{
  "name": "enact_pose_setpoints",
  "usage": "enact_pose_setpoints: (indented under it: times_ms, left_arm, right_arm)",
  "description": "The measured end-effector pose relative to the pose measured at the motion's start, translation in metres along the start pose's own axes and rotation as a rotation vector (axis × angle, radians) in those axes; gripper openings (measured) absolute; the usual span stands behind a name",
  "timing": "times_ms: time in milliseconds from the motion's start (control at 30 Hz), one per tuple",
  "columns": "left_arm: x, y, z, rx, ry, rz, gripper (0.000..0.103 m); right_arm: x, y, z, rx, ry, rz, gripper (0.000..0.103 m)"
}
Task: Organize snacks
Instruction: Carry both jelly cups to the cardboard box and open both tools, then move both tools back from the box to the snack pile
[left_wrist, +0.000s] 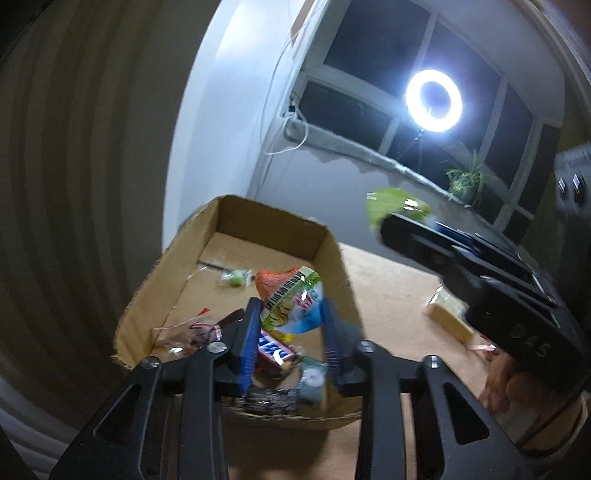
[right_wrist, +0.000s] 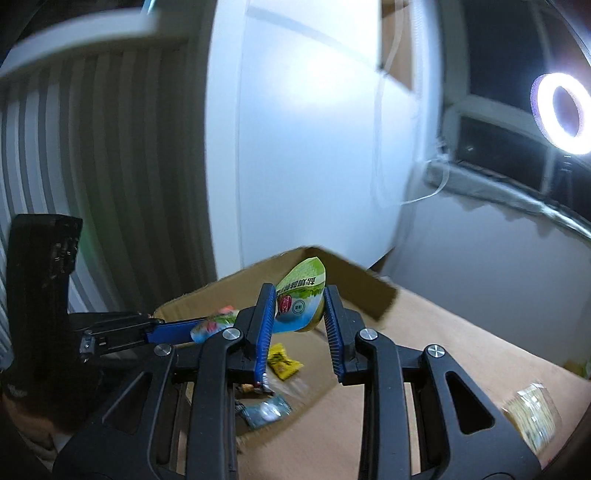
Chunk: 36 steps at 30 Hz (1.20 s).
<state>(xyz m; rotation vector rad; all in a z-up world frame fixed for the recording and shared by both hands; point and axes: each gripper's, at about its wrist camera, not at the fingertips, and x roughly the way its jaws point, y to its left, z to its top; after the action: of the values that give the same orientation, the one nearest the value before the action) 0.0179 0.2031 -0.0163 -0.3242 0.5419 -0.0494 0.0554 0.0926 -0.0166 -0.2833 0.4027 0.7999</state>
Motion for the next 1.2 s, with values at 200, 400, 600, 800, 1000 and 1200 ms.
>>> enact_pose_setpoints:
  times_ms: [200, 400, 600, 800, 1000, 1200]
  left_arm:
    - [-0.006, 0.012, -0.001, -0.023, -0.032, 0.063, 0.069]
    - [-0.014, 0.016, -0.002, -0.034, -0.044, 0.069, 0.069]
    - [-0.016, 0.013, 0.005, -0.022, -0.049, 0.068, 0.069]
    - [-0.019, -0.002, 0.007, 0.000, -0.051, 0.045, 0.069]
    - [-0.014, -0.032, 0.004, 0.055, -0.030, 0.023, 0.069]
    - [-0.006, -0.067, 0.002, 0.113, -0.006, 0.003, 0.069]
  right_arm:
    - [-0.006, -0.001, -0.009, 0.008, -0.022, -0.030, 0.049]
    - [-0.026, -0.009, -0.016, 0.039, -0.033, -0.052, 0.049]
    - [-0.041, -0.009, -0.033, 0.065, -0.011, -0.053, 0.049]
    - [-0.059, -0.016, -0.062, 0.111, 0.010, -0.070, 0.049]
    - [-0.078, -0.030, -0.089, 0.142, 0.038, -0.092, 0.049]
    - [-0.106, -0.053, -0.112, 0.190, 0.030, -0.130, 0.049]
